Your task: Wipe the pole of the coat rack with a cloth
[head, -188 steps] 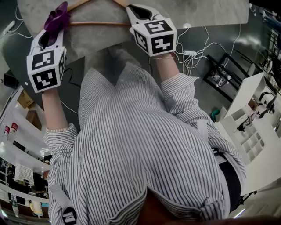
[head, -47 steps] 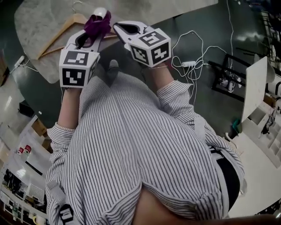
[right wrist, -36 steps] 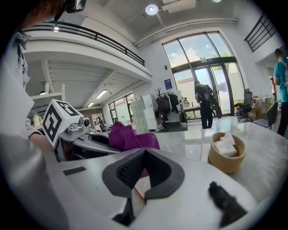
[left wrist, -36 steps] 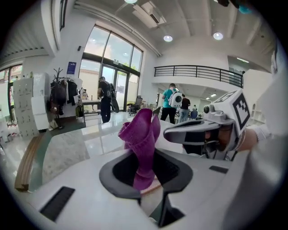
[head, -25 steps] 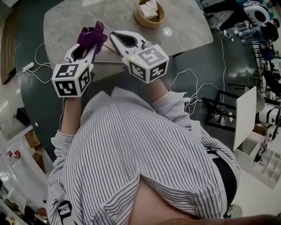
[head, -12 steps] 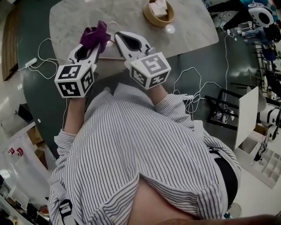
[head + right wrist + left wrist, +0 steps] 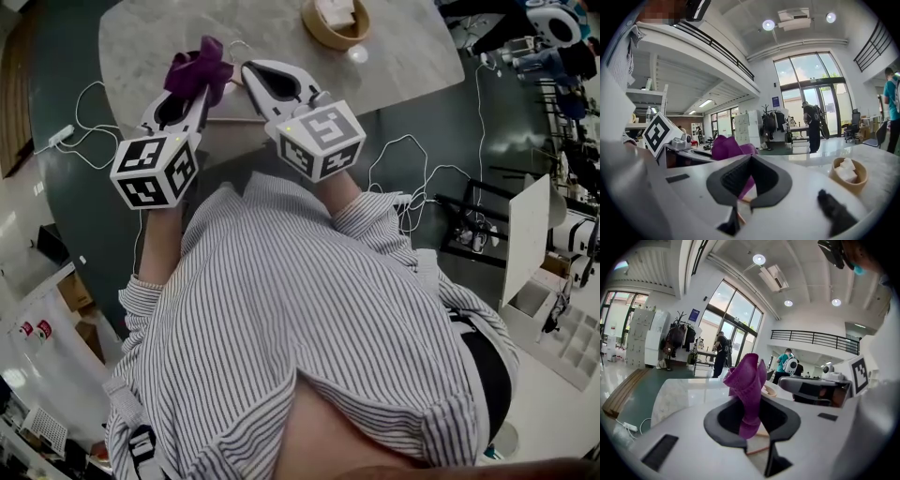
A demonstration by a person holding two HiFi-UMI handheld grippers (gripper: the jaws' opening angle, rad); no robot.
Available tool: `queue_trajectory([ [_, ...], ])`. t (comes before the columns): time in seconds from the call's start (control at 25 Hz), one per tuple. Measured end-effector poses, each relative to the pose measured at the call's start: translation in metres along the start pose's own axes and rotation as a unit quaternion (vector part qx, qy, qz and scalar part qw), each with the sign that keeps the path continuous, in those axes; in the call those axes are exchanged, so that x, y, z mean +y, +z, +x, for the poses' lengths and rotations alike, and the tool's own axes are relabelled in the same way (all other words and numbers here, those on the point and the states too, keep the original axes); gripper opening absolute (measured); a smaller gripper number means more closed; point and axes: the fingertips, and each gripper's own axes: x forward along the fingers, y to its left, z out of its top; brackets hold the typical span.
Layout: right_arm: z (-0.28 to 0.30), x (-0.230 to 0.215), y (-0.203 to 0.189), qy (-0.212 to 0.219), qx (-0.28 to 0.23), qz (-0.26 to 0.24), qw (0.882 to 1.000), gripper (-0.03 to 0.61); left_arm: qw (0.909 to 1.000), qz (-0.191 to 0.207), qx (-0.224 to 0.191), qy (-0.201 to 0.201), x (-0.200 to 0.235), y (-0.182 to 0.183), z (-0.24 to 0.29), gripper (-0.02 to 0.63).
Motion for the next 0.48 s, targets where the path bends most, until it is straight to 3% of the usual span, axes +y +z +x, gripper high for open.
queue_trajectory([
  [0.48,-0.0002,-0.0079,-0.0030,-0.001,0.005,0.015,1.000,0.014,1.0000,0.002,0.004,-0.006,-0.0033,-0.0014,0.0054,0.092],
])
